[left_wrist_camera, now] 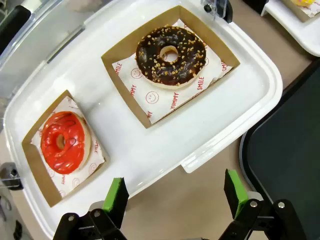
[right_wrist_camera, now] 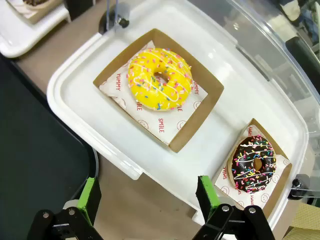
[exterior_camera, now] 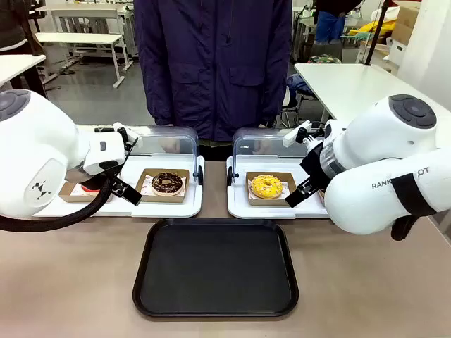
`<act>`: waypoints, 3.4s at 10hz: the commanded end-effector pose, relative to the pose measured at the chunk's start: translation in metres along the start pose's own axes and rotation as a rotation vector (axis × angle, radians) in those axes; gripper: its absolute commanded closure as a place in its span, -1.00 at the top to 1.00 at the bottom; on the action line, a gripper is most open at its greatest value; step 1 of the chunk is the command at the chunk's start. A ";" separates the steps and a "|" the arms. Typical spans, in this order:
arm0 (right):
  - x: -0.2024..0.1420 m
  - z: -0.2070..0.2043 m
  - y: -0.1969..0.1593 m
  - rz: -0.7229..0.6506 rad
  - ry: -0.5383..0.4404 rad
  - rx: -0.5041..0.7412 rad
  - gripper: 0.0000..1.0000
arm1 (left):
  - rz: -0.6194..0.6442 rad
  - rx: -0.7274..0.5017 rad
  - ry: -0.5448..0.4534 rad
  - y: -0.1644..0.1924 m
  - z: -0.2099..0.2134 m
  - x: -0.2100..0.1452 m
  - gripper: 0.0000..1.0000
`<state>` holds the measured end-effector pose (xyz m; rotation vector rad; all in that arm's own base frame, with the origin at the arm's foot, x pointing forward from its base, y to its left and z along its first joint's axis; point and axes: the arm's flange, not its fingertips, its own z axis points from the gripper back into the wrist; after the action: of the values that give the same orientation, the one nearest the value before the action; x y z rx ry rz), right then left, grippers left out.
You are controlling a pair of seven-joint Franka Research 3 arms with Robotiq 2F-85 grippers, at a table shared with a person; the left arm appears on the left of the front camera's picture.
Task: Move the third donut from the left to the tray.
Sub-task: Pick up the Paper togo box containing the Donut indicated by the person and place it on the Handle tray.
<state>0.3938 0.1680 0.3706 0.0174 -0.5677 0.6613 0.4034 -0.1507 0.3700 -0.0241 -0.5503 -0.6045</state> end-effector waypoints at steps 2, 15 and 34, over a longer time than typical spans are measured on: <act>0.000 0.000 0.000 0.000 0.000 0.000 1.00 | 0.000 0.000 0.000 0.000 0.000 0.000 1.00; 0.047 0.129 -0.074 -0.081 -0.087 0.096 1.00 | 0.046 -0.276 -0.053 0.091 0.107 0.050 1.00; -0.162 0.194 -0.302 0.067 -0.603 0.458 1.00 | -0.307 -0.667 -0.630 0.271 0.133 -0.091 1.00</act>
<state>0.3707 -0.2029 0.5016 0.6414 -0.9780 0.8413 0.4320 0.1491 0.4751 -0.7900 -0.8535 -1.0660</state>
